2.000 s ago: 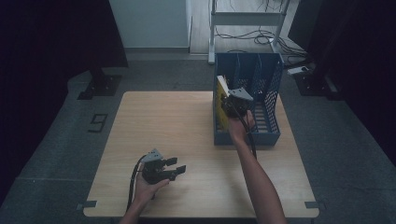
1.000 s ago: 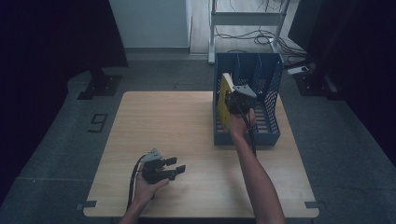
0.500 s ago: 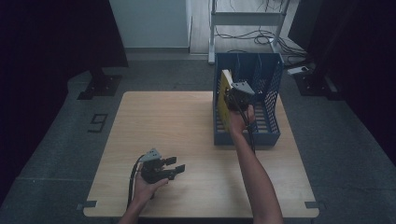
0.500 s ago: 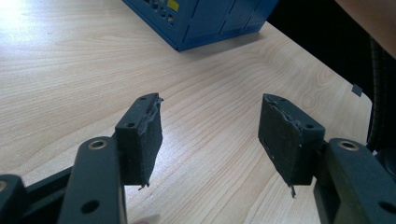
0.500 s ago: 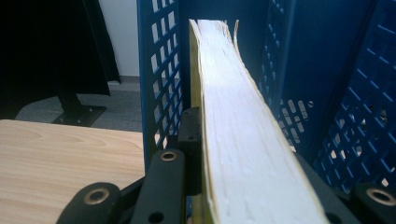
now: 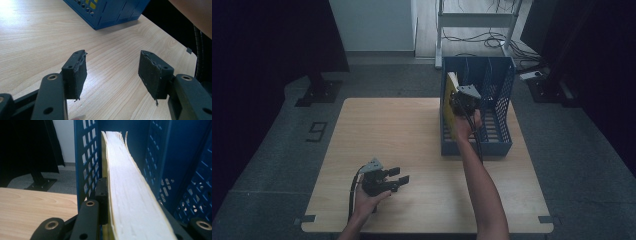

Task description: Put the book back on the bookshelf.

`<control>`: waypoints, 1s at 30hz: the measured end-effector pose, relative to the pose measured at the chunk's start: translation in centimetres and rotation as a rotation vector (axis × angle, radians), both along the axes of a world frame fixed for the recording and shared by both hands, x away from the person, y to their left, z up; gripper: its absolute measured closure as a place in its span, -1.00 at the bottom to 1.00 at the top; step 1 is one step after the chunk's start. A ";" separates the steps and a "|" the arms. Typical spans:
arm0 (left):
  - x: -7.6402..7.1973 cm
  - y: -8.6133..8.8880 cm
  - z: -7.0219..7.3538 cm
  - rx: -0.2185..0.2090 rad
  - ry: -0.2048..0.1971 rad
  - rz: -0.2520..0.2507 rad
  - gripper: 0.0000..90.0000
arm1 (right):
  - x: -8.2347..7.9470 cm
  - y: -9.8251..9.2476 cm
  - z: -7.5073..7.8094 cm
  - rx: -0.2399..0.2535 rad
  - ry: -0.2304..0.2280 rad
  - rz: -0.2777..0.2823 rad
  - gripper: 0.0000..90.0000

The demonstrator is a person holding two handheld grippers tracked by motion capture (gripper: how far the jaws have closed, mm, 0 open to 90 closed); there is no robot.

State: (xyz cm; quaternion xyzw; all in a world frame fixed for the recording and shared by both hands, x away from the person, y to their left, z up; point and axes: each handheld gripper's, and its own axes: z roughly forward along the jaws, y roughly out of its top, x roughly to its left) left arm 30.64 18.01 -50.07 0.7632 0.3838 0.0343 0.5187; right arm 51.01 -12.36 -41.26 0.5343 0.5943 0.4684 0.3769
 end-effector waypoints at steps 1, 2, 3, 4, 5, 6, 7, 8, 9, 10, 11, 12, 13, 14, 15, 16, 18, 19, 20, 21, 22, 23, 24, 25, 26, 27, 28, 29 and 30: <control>0.0 0.0 0.1 0.002 -0.003 -0.001 -0.12 | 0.2 0.1 0.0 0.005 -0.007 0.003 0.66; 0.0 0.0 0.1 0.002 -0.003 -0.001 -0.12 | 0.2 0.1 0.0 0.005 -0.007 0.003 0.66; 0.0 0.1 0.1 0.002 -0.004 -0.001 -0.12 | 0.4 0.2 0.0 0.011 -0.017 0.006 0.66; 0.0 0.1 0.1 0.002 -0.004 -0.001 -0.12 | 0.4 0.2 0.0 0.011 -0.017 0.006 0.66; 0.0 0.1 0.1 0.001 -0.003 -0.001 -0.12 | 0.7 0.4 -0.1 0.002 -0.017 0.010 0.66; 0.0 0.1 0.1 0.001 -0.003 -0.001 -0.12 | 0.7 0.4 -0.1 0.002 -0.017 0.010 0.66; 0.1 0.2 0.1 0.001 -0.001 0.001 -0.12 | 1.1 0.6 -0.1 -0.004 -0.019 0.005 0.66; 0.1 0.2 0.1 0.001 0.001 0.001 -0.12 | 1.2 0.6 -0.2 -0.004 -0.021 0.004 0.66; 0.1 0.2 0.1 0.001 0.001 0.001 -0.12 | 1.2 0.6 -0.2 -0.004 -0.021 0.004 0.66; 0.1 0.3 0.1 0.000 0.001 0.002 -0.12 | 1.4 0.7 -0.2 -0.004 -0.022 0.004 0.66; 0.1 0.3 0.0 0.000 0.001 0.003 -0.12 | 1.8 0.8 -0.3 -0.005 -0.020 0.005 0.66; 0.2 0.4 0.0 0.000 0.000 0.006 -0.12 | 1.9 0.8 -0.3 -0.008 -0.019 0.006 0.66; 0.2 0.4 0.0 0.000 0.000 0.006 -0.12 | 1.9 0.8 -0.3 -0.008 -0.019 0.006 0.66; 0.2 0.4 0.1 -0.002 0.000 0.008 -0.12 | 2.1 0.8 -0.4 -0.009 -0.025 0.005 0.66; 0.2 0.5 0.1 -0.005 -0.001 0.009 -0.12 | 2.4 0.8 -0.6 -0.006 -0.026 -0.002 0.66; 0.2 0.6 0.1 -0.004 -0.001 0.009 -0.12 | 2.4 0.8 -0.6 -0.006 -0.026 -0.002 0.66; 0.2 0.6 0.1 -0.005 -0.003 0.011 -0.12 | 2.7 0.8 -0.8 0.002 -0.029 -0.009 0.66; 0.2 0.7 0.1 -0.005 -0.004 0.011 -0.12 | 2.7 0.9 -0.9 0.004 -0.030 -0.011 0.66; 0.2 0.6 0.1 -0.006 -0.003 0.011 -0.12 | 2.8 0.9 -1.0 0.003 -0.030 -0.011 0.66; 0.2 0.6 0.1 -0.006 -0.003 0.010 -0.12 | 2.8 0.9 -1.0 0.002 -0.029 -0.009 0.66; 0.2 0.6 0.1 -0.005 -0.002 0.008 -0.12 | 2.8 0.9 -1.1 0.001 -0.028 -0.008 0.66; 0.2 0.6 0.2 -0.004 -0.003 0.007 -0.12 | 2.8 1.0 -1.2 -0.001 -0.029 -0.008 0.66; 0.2 0.6 0.2 -0.004 -0.003 0.007 -0.12 | 2.8 1.0 -1.2 -0.006 -0.030 -0.008 0.66; 0.1 0.7 0.3 -0.006 -0.004 0.008 -0.12 | 2.8 1.0 -1.2 -0.009 -0.030 -0.005 0.66; 0.1 0.7 0.3 -0.010 -0.006 0.009 -0.12 | 2.8 1.0 -1.2 -0.009 -0.030 -0.005 0.66; 0.1 0.8 0.4 -0.012 -0.006 0.011 -0.12 | 2.9 1.0 -1.3 -0.009 -0.030 -0.004 0.66; 0.1 0.8 0.4 -0.013 -0.008 0.014 -0.12 | 2.9 1.0 -1.3 -0.006 -0.031 -0.006 0.66; 0.1 0.8 0.4 -0.010 -0.007 0.013 -0.12 | 3.0 0.9 -1.3 -0.004 -0.033 -0.010 0.66; 0.1 0.8 0.3 -0.009 -0.006 0.012 -0.12 | 3.0 0.9 -1.4 -0.006 -0.034 -0.008 0.66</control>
